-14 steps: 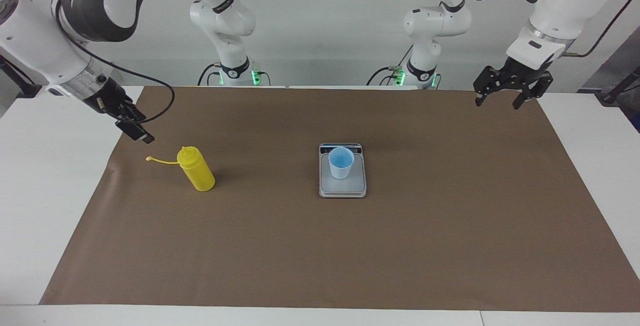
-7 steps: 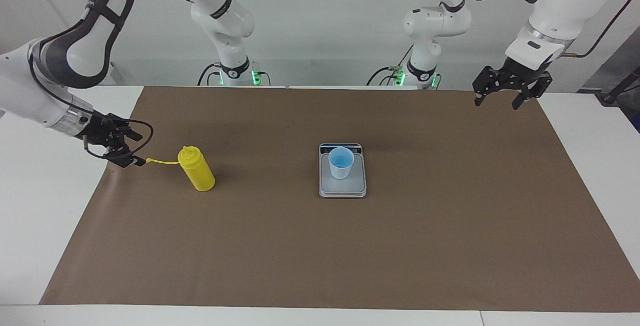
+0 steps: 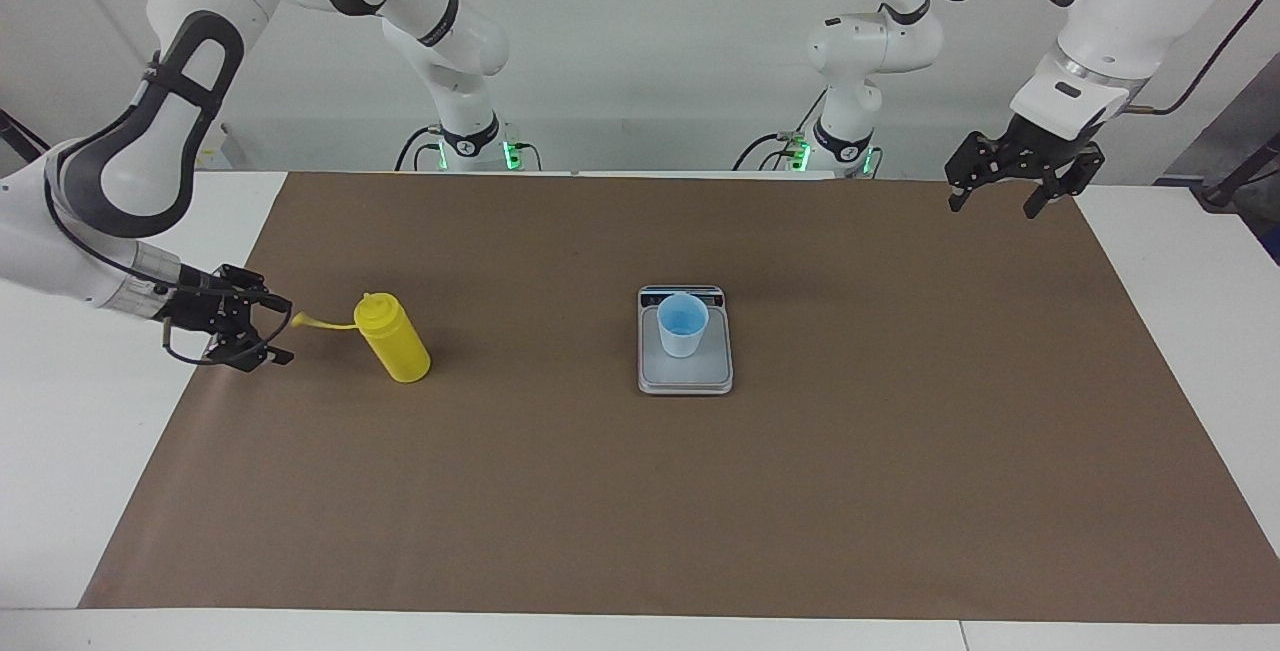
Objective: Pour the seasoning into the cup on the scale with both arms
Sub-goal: 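Move the right gripper around and grasp the yellow bottle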
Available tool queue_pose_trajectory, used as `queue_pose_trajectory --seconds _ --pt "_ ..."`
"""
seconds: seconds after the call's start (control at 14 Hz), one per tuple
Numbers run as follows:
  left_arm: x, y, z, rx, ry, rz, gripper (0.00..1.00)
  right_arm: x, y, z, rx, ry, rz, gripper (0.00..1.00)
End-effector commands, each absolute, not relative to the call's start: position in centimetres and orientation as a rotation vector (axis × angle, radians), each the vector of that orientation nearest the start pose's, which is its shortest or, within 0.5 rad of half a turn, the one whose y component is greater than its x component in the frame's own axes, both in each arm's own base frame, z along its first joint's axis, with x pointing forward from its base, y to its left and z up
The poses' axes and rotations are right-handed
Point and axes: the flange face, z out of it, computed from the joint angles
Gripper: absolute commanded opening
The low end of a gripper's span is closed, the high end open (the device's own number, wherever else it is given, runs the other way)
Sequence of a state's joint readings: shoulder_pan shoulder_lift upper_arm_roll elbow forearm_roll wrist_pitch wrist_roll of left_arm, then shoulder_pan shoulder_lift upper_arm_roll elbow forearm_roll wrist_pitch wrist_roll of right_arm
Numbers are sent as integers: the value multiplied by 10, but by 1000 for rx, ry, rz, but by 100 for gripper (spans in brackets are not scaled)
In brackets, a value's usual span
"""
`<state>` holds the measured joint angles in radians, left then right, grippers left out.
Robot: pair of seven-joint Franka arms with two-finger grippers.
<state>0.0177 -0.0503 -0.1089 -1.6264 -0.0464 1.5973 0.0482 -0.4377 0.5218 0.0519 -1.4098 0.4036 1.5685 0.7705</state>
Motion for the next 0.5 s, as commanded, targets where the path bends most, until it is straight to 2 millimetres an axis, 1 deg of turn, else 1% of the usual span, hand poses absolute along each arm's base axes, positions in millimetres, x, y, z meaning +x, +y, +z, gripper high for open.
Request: queue_pose_trajectory --seconds 0.0,0.07,0.14,0.21,0.36,0.43 --pt "531 -53 630 -3166 206 -25 100 637 -217 387 -2171 1584 630 100" --pt "531 -53 630 -3166 203 -20 100 639 -211 385 -2170 1574 638 100" --pt "532 -53 630 -3166 203 -27 100 638 -206 380 -2116 1586 672 100" --pt "531 -53 630 -3164 206 -25 100 636 -202 373 -2060 1618 709 100" --pt "531 -53 630 -3166 203 -23 100 636 -189 363 -2023 1664 762 100" --pt "531 -53 630 -3166 206 -23 100 632 -184 355 -2000 1665 791 100"
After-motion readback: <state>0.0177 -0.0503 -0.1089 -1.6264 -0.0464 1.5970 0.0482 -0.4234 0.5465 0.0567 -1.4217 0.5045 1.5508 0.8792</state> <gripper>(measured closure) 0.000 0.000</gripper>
